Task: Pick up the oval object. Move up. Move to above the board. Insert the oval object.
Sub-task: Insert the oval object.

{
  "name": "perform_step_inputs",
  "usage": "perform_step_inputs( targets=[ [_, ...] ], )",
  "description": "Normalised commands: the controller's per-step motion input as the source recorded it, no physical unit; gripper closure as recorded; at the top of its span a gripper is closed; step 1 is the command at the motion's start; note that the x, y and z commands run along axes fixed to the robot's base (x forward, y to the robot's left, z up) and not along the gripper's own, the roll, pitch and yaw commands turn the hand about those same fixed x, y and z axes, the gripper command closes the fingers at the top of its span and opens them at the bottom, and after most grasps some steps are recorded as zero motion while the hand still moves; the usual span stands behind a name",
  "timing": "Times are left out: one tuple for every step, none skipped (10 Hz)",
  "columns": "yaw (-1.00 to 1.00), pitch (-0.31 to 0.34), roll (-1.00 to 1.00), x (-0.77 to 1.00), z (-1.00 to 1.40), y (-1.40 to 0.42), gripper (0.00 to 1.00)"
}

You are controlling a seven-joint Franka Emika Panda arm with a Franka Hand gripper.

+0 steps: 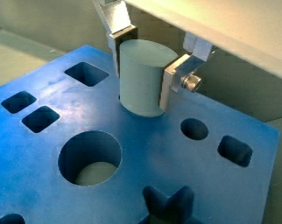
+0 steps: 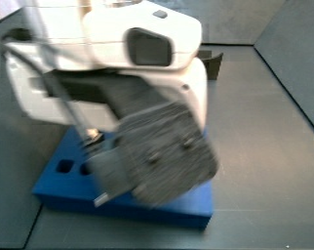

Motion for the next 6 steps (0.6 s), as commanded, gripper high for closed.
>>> perform_step_inputs(
  targets=[
    [0.00, 0.000, 0.00, 0.00, 0.00, 0.00, 1.00],
    [0.09, -0.240, 0.16, -0.12, -0.71, -0.08, 1.00],
    [0.12, -0.267, 0.12, -0.09, -0.71, -0.12, 1.00],
    [0.09, -0.281, 0.12, -0.05, -0.68, -0.13, 1.00],
    [0.01, -0.299, 0.10, 0.00, -0.65, -0.22, 1.00],
    [0.00, 0.000, 0.00, 0.00, 0.00, 0.00, 1.00]
  ],
)
